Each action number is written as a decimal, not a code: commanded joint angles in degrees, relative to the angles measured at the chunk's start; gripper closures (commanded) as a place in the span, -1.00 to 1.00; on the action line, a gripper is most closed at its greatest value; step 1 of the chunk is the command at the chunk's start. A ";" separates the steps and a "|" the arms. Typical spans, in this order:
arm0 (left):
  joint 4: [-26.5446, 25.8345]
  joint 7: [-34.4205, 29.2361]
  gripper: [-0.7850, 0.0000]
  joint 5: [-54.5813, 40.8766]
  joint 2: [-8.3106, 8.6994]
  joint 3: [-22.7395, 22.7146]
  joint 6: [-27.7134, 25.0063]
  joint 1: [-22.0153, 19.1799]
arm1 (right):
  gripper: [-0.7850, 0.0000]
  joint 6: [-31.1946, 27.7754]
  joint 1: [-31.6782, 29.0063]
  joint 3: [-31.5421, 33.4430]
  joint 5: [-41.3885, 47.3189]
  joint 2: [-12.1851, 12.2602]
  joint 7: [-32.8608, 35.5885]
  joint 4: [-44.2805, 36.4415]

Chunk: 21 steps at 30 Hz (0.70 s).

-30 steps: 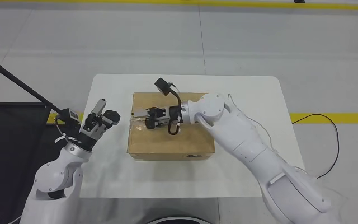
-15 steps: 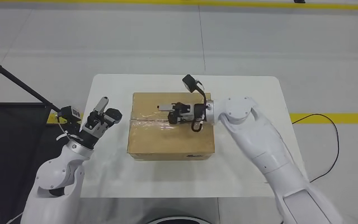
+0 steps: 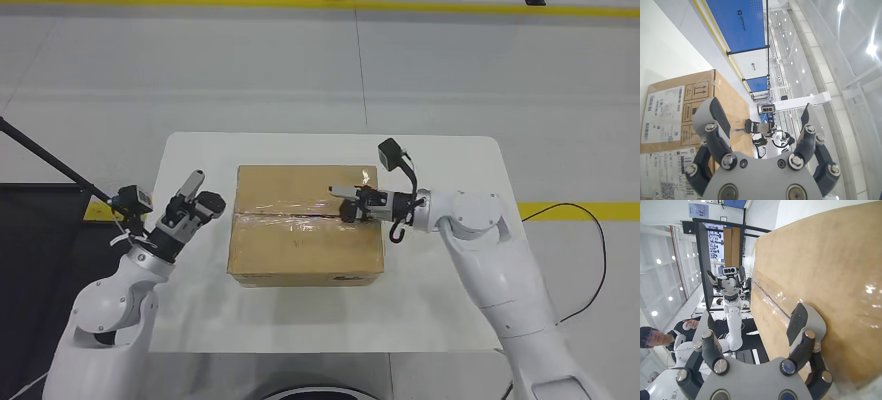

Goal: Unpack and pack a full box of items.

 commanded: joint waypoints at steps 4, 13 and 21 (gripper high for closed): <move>0.19 0.19 -1.00 0.27 0.05 0.64 0.23 -0.41 | -1.00 0.60 -2.26 3.76 -0.39 1.08 -0.65 -0.50; 1.51 -0.48 -1.00 0.87 0.18 2.09 0.93 -1.21 | -1.00 -1.04 -5.66 9.02 2.09 2.56 0.70 -1.45; 2.06 -0.71 -1.00 1.48 0.25 3.57 1.19 -1.62 | -1.00 -2.57 -7.42 10.52 4.23 3.23 1.16 -3.13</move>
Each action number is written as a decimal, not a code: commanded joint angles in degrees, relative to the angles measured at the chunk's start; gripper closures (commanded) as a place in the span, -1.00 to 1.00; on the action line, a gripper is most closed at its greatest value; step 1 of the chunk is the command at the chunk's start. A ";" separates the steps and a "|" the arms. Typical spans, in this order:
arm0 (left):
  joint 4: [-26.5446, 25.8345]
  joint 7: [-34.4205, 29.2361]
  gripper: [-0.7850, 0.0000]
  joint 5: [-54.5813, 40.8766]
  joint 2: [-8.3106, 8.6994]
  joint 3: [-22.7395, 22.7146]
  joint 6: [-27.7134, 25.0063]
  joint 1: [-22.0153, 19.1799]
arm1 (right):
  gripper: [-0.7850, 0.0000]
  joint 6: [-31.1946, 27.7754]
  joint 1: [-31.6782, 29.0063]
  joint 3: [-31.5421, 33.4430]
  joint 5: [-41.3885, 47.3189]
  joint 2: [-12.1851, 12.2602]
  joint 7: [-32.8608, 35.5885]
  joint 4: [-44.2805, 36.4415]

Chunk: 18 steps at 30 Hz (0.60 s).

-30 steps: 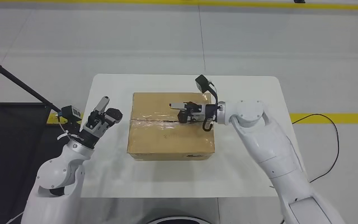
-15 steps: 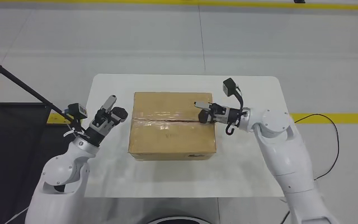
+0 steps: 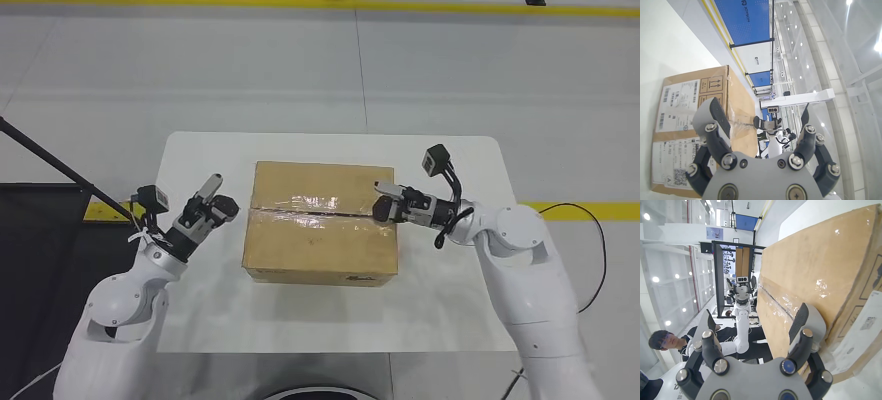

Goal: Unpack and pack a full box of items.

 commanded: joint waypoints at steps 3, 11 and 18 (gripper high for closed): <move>0.54 -0.48 -1.00 0.11 0.03 1.00 0.31 -0.05 | -1.00 0.06 -0.55 0.99 -0.49 0.42 -0.99 -0.15; 1.90 -1.07 -1.00 0.86 0.04 3.31 1.02 -1.43 | -1.00 -0.56 -2.94 4.09 0.27 1.34 -2.31 -0.37; 2.45 -0.98 -1.00 1.05 0.07 4.48 1.47 -2.72 | -1.00 -2.23 -5.53 6.95 2.42 2.04 -3.33 -0.55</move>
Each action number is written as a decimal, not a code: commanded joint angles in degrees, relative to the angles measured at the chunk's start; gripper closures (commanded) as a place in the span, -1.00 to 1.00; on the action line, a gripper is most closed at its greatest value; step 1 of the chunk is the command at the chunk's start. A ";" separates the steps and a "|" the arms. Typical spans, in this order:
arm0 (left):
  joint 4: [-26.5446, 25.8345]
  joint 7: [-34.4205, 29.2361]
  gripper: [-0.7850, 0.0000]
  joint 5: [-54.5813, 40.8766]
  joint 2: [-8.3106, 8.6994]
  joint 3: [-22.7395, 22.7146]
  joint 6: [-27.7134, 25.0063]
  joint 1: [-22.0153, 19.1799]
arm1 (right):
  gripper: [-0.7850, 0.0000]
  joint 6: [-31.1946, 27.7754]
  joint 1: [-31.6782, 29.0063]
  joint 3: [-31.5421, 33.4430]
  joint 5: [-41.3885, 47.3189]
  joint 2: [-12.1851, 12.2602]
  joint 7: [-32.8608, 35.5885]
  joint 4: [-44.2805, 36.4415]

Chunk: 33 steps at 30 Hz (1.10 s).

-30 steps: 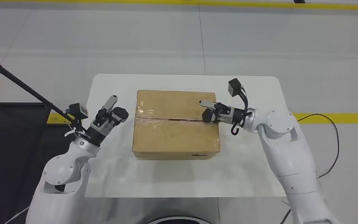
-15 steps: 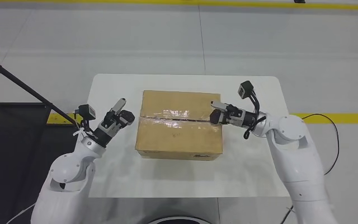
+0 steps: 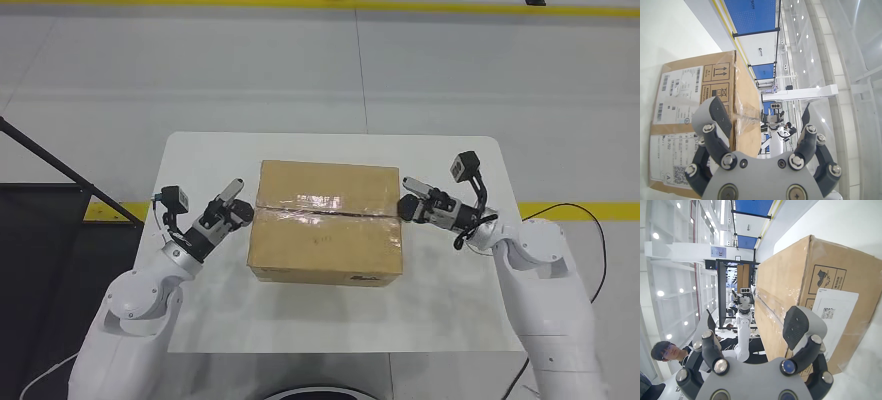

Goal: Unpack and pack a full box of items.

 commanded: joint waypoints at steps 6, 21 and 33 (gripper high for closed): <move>0.41 0.02 -1.00 -0.02 0.08 0.58 0.14 -0.74 | -1.00 -1.32 -2.31 1.61 2.61 0.54 0.62 -0.87; 0.94 -0.01 -1.00 -0.70 0.28 0.85 0.23 -2.10 | -1.00 -3.83 -3.89 3.09 4.94 1.28 -1.33 -0.82; -2.11 5.06 -1.00 -2.18 0.72 -6.24 -2.31 2.06 | -1.00 -19.31 -10.13 10.21 1.55 2.54 -5.79 -3.94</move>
